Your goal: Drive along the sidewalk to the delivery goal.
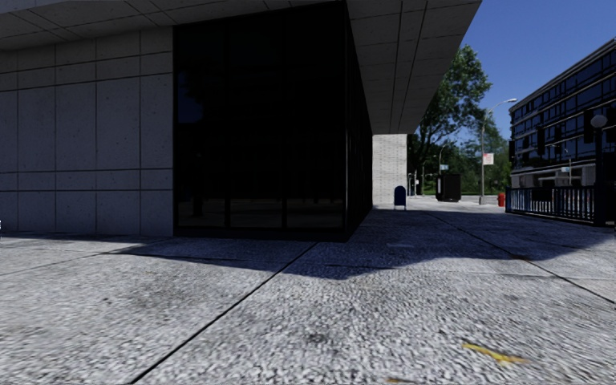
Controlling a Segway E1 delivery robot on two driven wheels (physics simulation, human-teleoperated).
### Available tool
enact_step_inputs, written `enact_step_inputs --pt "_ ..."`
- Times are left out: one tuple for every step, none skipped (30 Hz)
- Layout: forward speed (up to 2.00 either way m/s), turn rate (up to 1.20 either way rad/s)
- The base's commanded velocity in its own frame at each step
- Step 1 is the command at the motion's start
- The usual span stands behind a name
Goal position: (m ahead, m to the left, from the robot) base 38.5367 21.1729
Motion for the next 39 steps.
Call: enact_step_inputs --pt "1.76 0.56" --pt "1.76 0.57" --pt "1.76 0.58" --pt "1.76 0.59" --pt "1.76 0.6" --pt "1.76 0.6" --pt "1.76 0.61" --pt "1.76 0.64" --pt "1.76 0.66" --pt "1.76 0.66" --pt "1.76 0.67" --pt "1.76 0.68" --pt "1.76 0.68" --pt "1.76 0.68" --pt "1.76 0.68" --pt "1.76 0.68" --pt "1.76 0.68" --pt "1.76 0.68" --pt "1.76 0.68" --pt "1.76 0.68" --pt "1.82 0.68" --pt "2.0 0.68" --pt "2.0 0.68" --pt "2.0 0.68" --pt "2.0 0.68" --pt "2.0 0.68" --pt "2.0 0.68" --pt "2.0 0.68" --pt "2.0 0.68" --pt "2.0 0.68" --pt "2.0 0.68" --pt "2.0 0.68" --pt "2.0 0.68" --pt "2.0 0.68" --pt "2.0 0.68" --pt "2.0 0.68" --pt "2.0 0.68" --pt "2.0 0.68" --pt "2.0 0.68"
